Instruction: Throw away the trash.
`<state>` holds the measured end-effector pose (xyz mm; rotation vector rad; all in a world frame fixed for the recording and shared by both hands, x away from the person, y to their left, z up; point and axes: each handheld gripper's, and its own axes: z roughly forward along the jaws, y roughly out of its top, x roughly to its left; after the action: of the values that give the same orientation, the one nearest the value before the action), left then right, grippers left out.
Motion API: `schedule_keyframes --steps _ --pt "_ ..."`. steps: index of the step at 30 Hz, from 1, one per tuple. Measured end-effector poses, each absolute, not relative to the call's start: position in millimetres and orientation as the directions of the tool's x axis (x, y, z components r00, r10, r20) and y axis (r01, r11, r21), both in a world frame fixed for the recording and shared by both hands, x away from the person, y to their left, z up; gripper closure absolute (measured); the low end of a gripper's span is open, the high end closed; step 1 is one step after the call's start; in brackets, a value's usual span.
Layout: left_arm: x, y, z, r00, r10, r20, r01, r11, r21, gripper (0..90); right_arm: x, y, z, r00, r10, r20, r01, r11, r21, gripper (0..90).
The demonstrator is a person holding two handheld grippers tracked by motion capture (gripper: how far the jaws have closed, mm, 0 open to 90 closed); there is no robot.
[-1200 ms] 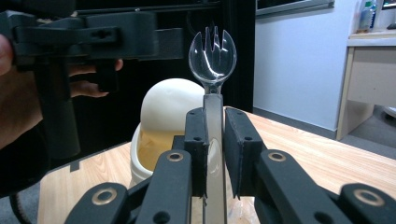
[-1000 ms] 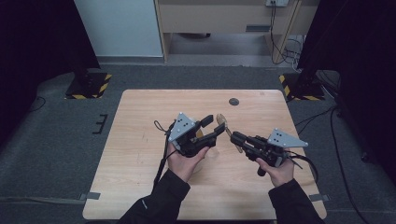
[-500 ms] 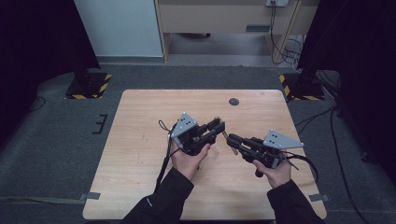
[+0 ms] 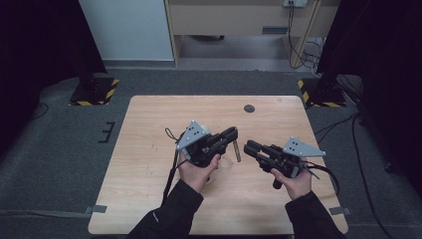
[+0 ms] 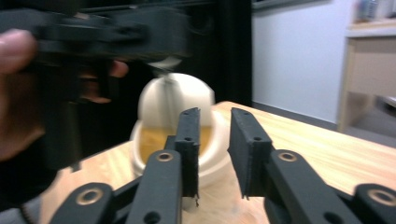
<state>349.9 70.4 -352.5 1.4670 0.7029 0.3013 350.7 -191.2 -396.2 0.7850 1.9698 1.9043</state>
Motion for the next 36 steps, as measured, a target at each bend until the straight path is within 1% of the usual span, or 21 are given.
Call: schedule_keyframes --steps 6,9,18,23,25,36 --pt "341.2 90.3 -346.4 0.767 0.609 -0.201 0.178 0.098 0.979 82.5 361.9 -206.6 -411.1 -0.731 0.659 0.176 0.233 -0.001 0.973 61.2" --pt "336.7 101.9 -343.6 0.765 0.618 -0.182 0.155 0.097 0.983 82.4 369.0 -214.9 -423.4 -0.698 0.7 0.152 0.262 0.052 0.964 56.0" --pt "322.9 133.1 -336.8 0.749 0.653 -0.112 0.085 0.073 0.994 82.5 386.2 -245.4 -466.1 -0.569 0.809 0.148 0.404 0.118 0.907 40.8" --pt "324.1 139.7 -338.4 0.742 0.664 -0.091 0.071 0.057 0.996 82.4 391.8 -253.7 -483.0 -0.533 0.833 0.15 0.463 0.139 0.875 38.4" --pt "326.5 140.0 -341.6 0.742 0.666 -0.08 0.067 0.045 0.997 82.4 393.8 -254.8 -486.9 -0.528 0.837 0.145 0.472 0.147 0.869 37.5" --pt "342.9 133.2 -370.4 0.729 0.683 -0.049 0.095 -0.031 0.995 82.4 396.7 -252.3 -494.5 -0.544 0.831 0.119 0.483 0.194 0.854 35.5"
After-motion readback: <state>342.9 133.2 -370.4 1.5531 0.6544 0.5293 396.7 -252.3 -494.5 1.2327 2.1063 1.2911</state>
